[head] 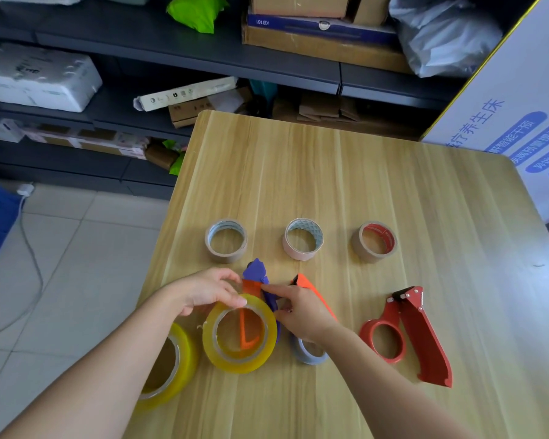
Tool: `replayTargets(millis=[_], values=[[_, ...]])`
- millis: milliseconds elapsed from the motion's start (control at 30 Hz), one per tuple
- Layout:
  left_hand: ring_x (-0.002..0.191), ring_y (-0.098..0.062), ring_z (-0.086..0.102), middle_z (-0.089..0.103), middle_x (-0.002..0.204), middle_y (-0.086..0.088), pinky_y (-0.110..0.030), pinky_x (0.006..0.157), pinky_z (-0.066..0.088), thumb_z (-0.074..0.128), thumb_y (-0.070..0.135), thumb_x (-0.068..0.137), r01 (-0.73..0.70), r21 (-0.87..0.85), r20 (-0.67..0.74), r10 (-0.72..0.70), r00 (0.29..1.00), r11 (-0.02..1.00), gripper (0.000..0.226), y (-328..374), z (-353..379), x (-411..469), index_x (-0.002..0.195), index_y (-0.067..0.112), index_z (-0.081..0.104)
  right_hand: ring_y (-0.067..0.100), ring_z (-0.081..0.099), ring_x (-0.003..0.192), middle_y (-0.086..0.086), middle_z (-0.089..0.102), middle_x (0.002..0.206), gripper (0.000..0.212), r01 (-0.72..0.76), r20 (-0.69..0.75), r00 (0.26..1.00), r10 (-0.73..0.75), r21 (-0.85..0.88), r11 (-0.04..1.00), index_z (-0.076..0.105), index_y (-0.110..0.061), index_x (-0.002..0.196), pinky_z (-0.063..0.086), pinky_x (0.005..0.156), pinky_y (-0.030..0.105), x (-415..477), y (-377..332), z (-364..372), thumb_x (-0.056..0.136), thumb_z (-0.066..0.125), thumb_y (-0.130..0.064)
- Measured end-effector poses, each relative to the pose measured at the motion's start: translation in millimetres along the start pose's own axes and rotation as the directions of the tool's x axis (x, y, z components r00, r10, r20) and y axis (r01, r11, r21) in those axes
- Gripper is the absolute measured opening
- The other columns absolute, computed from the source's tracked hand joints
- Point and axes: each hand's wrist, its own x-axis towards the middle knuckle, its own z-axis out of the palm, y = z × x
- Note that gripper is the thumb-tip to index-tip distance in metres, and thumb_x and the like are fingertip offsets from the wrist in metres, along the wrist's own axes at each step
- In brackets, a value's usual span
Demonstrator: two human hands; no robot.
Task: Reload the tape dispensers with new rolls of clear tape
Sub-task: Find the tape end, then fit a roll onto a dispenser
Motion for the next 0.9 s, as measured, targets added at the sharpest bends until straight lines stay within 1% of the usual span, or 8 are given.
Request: replayTargets(millis=[200,367,533,667,733,800,867,900], values=[[0.105,-0.017,0.061,0.066,0.103,-0.002,-0.038,0.106,0.038,0.077,0.015,0.078,-0.096,-0.124,-0.210,0.068,0.975,0.988,0.054,-7.7,25.6,1.8,0.124,0.016,0.050,0.025,0.059,0.103,0.007,0.065,0.113,0.050,0.056,0.015,0.998,-0.055,-0.110,0.992,0.056,-0.035,0.135,0.048,0.090,0.036,-0.4,-3.7,-1.2,0.092,0.050,-0.009],[0.106,-0.014,0.060,0.066,0.106,0.003,-0.033,0.098,0.041,0.073,0.026,0.083,-0.126,-0.072,-0.258,0.104,0.961,0.989,0.066,-7.6,30.6,3.2,0.139,0.023,0.038,0.023,0.056,0.112,0.002,0.059,0.124,0.053,0.055,0.019,0.998,-0.052,-0.190,0.980,0.051,-0.037,0.139,0.047,0.094,0.035,-0.2,-3.2,-1.1,0.092,0.054,-0.012],[0.105,-0.016,0.060,0.063,0.120,-0.003,-0.035,0.097,0.044,0.066,0.032,0.088,-0.100,-0.063,-0.295,0.077,0.952,0.993,0.034,-9.0,31.8,5.2,0.117,0.025,0.051,0.023,0.056,0.114,0.001,0.056,0.130,0.050,0.073,-0.063,0.994,-0.091,-0.239,0.968,0.043,-0.036,0.144,0.050,0.089,0.038,-3.6,-1.6,5.3,0.096,0.049,-0.024],[0.117,-0.019,0.051,0.053,0.134,-0.003,-0.031,0.094,0.039,0.053,0.036,0.096,-0.044,-0.045,-0.318,0.028,0.948,0.998,0.041,-14.4,35.2,5.2,0.133,0.020,0.044,0.024,0.057,0.111,0.001,0.055,0.128,0.050,0.066,-0.074,0.993,-0.092,-0.298,0.952,0.041,-0.035,0.146,0.052,0.083,0.040,-2.6,6.4,15.2,0.097,0.050,-0.027],[0.115,-0.018,0.051,0.053,0.134,-0.002,-0.033,0.096,0.042,0.053,0.040,0.095,-0.043,-0.014,-0.378,0.034,0.925,0.999,0.042,-18.3,40.9,6.1,0.132,0.021,0.046,0.028,0.058,0.105,0.004,0.057,0.121,0.044,0.058,-0.137,0.984,-0.116,-0.364,0.930,0.054,-0.031,0.136,0.053,0.076,0.039,-4.5,5.1,18.6,0.093,0.055,-0.022],[0.114,-0.018,0.052,0.055,0.131,0.001,-0.033,0.093,0.044,0.060,0.038,0.091,-0.061,0.002,-0.427,0.056,0.902,0.998,0.045,-19.5,44.9,8.6,0.131,0.021,0.048,0.029,0.062,0.088,0.006,0.062,0.105,0.026,0.091,-0.276,0.929,-0.246,-0.476,0.875,0.072,-0.024,0.105,0.053,0.065,0.036,-5.7,-0.3,23.6,0.079,0.069,-0.023],[0.115,-0.019,0.054,0.056,0.130,0.002,-0.034,0.095,0.045,0.065,0.035,0.088,-0.069,-0.054,-0.431,0.039,0.902,0.996,0.049,-18.3,44.0,10.7,0.132,0.021,0.047,0.023,0.058,0.072,0.000,0.062,0.084,0.012,0.191,-0.295,0.868,-0.399,-0.544,0.817,0.072,-0.021,0.075,0.049,0.058,0.032,-8.2,-10.2,31.7,0.072,0.072,-0.033],[0.114,-0.019,0.055,0.057,0.129,0.000,-0.036,0.097,0.045,0.066,0.034,0.088,-0.062,-0.106,-0.412,0.013,0.911,0.992,0.052,-17.5,41.8,10.4,0.134,0.021,0.046,0.021,0.056,0.069,-0.003,0.061,0.076,0.021,0.242,-0.257,0.859,-0.444,-0.560,0.792,0.069,-0.021,0.068,0.048,0.058,0.031,-9.2,-14.9,36.7,0.074,0.066,-0.041]])
